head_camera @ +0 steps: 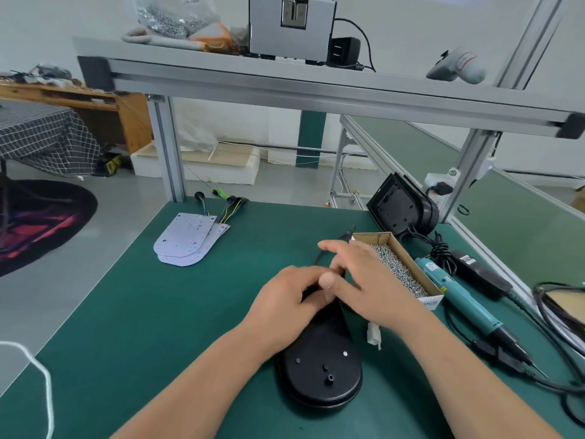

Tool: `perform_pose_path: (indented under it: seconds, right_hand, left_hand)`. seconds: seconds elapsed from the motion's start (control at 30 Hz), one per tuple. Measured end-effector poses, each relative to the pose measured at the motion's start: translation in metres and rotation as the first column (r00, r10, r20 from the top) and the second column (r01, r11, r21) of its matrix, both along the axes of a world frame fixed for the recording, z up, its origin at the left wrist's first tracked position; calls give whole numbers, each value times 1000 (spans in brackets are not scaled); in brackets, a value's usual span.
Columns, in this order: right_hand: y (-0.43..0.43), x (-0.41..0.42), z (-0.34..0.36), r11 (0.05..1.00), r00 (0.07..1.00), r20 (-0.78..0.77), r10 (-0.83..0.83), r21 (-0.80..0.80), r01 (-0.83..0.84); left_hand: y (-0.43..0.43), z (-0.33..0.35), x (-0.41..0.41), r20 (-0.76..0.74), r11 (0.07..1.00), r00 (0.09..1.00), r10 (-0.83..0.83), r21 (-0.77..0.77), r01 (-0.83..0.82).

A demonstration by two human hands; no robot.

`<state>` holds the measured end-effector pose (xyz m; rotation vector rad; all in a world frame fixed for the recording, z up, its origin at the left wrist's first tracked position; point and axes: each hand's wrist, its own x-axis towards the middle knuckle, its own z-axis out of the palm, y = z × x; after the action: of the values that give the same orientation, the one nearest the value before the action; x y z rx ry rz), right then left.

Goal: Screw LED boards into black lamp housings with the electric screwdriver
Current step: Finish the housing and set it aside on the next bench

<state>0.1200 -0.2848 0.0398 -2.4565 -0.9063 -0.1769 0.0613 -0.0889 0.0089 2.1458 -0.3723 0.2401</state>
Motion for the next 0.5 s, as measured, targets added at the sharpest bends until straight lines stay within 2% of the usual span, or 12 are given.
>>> perform_pose_path:
  seconds: [0.1, 0.23, 0.4, 0.5]
  right_hand:
    - [-18, 1, -2, 998, 997, -32, 69, 6, -69]
    - [-26, 4, -4, 991, 990, -97, 103, 97, -94]
    - [-23, 11, -3, 991, 981, 137, 135, -23, -133]
    - [-17, 7, 3, 997, 972, 222, 80, -26, -76]
  left_hand:
    - [2, -3, 1, -6, 999, 999, 44, 4, -44]
    - [2, -6, 2, -40, 997, 996, 75, -4, -75]
    - [1, -3, 1, -53, 993, 992, 117, -7, -118]
    - [1, 0, -3, -57, 996, 994, 93, 0, -93]
